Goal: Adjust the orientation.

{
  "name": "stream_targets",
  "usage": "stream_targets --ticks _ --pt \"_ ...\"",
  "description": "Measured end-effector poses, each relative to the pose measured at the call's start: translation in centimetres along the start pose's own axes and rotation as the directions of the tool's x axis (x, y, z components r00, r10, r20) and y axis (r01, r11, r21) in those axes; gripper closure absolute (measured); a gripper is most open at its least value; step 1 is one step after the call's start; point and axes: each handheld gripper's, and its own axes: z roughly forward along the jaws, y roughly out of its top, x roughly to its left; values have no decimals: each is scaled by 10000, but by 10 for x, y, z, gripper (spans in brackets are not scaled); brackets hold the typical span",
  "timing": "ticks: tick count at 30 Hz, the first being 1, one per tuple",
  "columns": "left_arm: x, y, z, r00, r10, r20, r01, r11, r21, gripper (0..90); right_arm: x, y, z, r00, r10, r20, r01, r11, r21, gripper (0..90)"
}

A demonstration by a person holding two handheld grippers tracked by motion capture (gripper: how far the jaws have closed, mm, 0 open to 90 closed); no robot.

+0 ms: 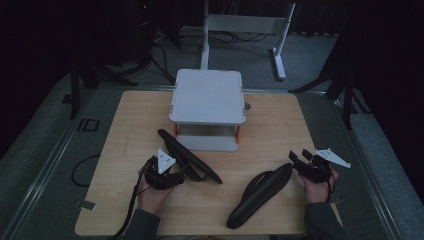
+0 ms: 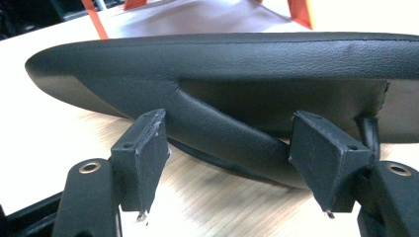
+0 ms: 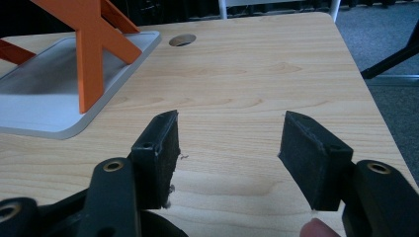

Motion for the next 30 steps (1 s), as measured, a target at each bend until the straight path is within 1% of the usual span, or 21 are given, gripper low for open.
stream_targets --ticks 2,3,5,6,8,9,11,13,14,15,16,17,18,19,21,22,23,24,26,29,30 --pt "2 0 2 10000 -63 51 62 9999 96 310 0 0 0 10000 7 0 -7 10000 -6 397" --pt "2 0 6 9997 -222 118 220 9996 194 296 0 0 0 10000 22 -4 -22 10000 -7 397" --pt "1 -1 8 9995 -282 133 279 9994 187 292 -1 0 0 10000 21 -1 -21 10000 -4 397" --pt "1 -1 9 9987 -430 265 427 9990 154 289 -1 0 0 10000 22 1 -22 10000 1 396" --pt "1 -1 11 9981 -510 351 505 9986 125 288 -1 0 0 10000 23 0 -23 10000 0 396" --pt "-1 -2 13 9967 -579 567 570 9982 174 274 -1 0 0 10000 18 -7 -18 10000 6 396" --pt "-4 -2 14 9957 -598 704 588 9982 152 273 -1 0 0 10000 18 -7 -18 10000 0 395" --pt "-6 -1 14 9956 -587 731 576 9982 179 272 -1 0 0 10000 22 -4 -22 10000 -2 395" --pt "-13 -1 15 9948 -455 917 436 9988 232 269 -1 0 0 10000 30 -7 -30 10000 -4 395" --pt "-13 -1 15 9948 -455 917 436 9988 232 270 -1 0 0 10000 30 -7 -30 10000 -4 395" --pt "-19 -1 17 9927 -340 1154 309 9991 280 271 -1 0 0 10000 27 -8 -27 10000 0 395" --pt "-19 -1 17 9927 -340 1154 309 9991 280 273 -1 0 0 10000 27 -8 -27 10000 0 395" --pt "-30 0 20 9891 -147 1467 105 9995 290 276 -1 0 0 10000 20 -15 -20 10000 1 395" --pt "-30 0 20 9891 -147 1467 105 9995 290 284 -1 0 0 10000 20 -15 -20 10000 1 395" --pt "-39 2 24 9840 73 1782 -123 9996 272 303 0 0 0 10000 22 -17 -22 10000 -5 394" --pt "-49 5 30 9793 249 2010 -313 9991 290 309 0 0 0 10000 22 -16 -22 10000 -3 394" --pt "-49 5 30 9793 249 2010 -313 9991 290 310 0 0 0 10000 22 -16 -22 10000 -3 394" --pt "-57 8 35 9753 442 2164 -511 9983 264 312 -1 0 -1 10000 29 -6 -29 10000 -16 394" --pt "-60 9 37 9751 509 2157 -580 9980 267 314 -2 0 -1 10000 35 -7 -35 10000 -35 394" --pt "-65 11 39 9757 780 2048 -833 9964 171 314 -2 0 -2 10000 73 4 -73 10000 -45 394" --pt "-63 11 37 9795 930 1785 -976 9951 168 314 -4 0 -2 9999 103 3 -103 9999 -59 394"
